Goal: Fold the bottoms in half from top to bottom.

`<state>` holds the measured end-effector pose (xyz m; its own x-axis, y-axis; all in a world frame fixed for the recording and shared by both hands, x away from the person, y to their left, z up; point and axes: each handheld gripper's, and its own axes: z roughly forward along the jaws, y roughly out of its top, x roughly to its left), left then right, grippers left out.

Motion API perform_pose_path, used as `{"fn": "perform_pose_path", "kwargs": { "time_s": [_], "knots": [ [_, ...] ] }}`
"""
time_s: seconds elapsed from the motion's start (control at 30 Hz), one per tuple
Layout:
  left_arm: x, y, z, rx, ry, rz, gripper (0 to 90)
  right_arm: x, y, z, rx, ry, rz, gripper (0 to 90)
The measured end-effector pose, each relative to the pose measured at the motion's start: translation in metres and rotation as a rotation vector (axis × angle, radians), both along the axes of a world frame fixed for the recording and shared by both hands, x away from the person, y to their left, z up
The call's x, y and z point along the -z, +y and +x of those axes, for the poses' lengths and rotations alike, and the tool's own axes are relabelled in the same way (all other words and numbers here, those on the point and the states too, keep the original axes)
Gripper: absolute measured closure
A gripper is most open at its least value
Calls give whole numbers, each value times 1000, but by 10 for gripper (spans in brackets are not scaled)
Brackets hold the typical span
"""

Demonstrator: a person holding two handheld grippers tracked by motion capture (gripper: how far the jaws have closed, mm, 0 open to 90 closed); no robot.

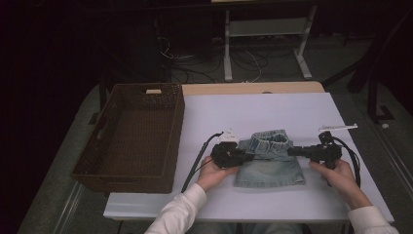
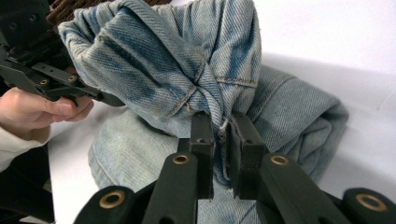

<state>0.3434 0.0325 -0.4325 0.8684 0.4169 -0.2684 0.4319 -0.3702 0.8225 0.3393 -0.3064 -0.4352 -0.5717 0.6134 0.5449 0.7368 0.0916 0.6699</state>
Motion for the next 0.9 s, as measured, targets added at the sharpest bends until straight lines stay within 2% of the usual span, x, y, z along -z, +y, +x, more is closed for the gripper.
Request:
{"fn": "perform_pose_path", "kwargs": {
  "time_s": [0.2,0.37,0.53,0.7,0.83,0.9],
  "knots": [
    [1,1,3,-2,20,-13,776,2,0,0,2,19,4,785],
    [2,2,5,-9,30,-26,776,1,-1,1,13,55,28,738],
    [2,3,7,-21,49,-46,776,-6,0,0,29,18,-10,603],
    [3,4,9,-28,67,-65,776,-9,-2,2,31,21,12,540],
    [3,5,10,-33,72,-67,776,-14,-4,1,21,6,12,491],
    [3,5,9,-31,70,-65,775,-16,-7,0,25,3,32,469]
  ]
}}
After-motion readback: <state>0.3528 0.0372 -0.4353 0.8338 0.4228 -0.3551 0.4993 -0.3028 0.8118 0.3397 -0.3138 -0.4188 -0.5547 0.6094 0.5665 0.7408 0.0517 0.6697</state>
